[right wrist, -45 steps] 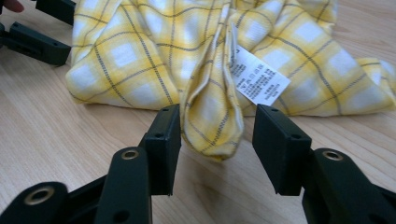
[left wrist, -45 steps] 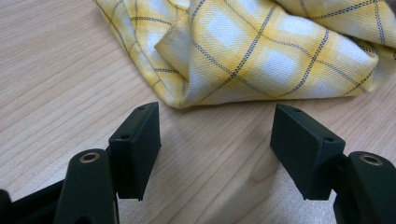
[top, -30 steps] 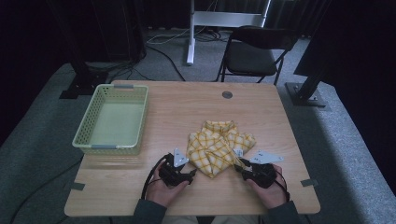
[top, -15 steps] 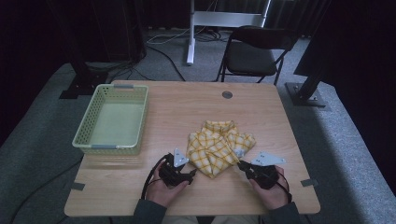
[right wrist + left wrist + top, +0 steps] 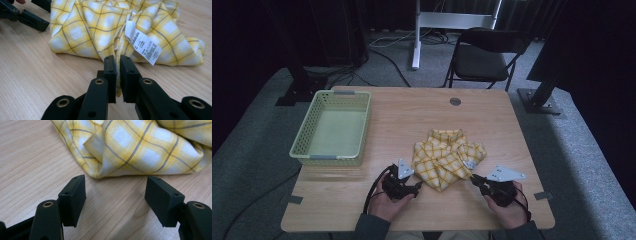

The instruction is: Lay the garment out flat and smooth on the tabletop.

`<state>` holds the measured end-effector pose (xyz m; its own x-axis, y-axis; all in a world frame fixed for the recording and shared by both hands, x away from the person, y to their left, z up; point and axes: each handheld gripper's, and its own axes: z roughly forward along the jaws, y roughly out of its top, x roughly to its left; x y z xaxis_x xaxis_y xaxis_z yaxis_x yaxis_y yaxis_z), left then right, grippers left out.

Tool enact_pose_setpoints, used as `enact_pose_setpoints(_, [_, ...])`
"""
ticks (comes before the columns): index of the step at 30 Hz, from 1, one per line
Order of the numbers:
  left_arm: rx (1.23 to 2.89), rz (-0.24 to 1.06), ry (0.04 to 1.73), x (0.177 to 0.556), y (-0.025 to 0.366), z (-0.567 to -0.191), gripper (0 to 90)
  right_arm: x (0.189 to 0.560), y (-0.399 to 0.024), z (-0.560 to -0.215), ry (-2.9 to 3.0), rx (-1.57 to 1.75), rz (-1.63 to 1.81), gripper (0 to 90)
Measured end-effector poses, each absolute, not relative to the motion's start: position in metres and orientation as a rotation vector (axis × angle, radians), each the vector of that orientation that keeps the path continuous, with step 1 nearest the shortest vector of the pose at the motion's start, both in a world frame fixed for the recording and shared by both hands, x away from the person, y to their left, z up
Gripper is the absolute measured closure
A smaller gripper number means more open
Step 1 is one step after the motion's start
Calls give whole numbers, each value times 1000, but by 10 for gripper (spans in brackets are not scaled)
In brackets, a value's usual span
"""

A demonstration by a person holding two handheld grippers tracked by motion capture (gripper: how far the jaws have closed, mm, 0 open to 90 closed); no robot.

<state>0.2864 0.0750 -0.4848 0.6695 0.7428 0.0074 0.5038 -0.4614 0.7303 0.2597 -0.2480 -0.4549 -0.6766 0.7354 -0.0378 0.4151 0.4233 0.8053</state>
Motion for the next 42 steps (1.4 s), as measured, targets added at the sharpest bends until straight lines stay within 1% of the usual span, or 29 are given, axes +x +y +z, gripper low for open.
enact_pose_setpoints(26, [2160, 423, 957, 287, 75, -485, 341, 244, -275, -443, 2264, 1016, 1185, 832])
enact_pose_setpoints(42, [2161, 424, 957, 286, 75, -485, 341, 235, -296, -445, 2247, 1055, 1215, 832])
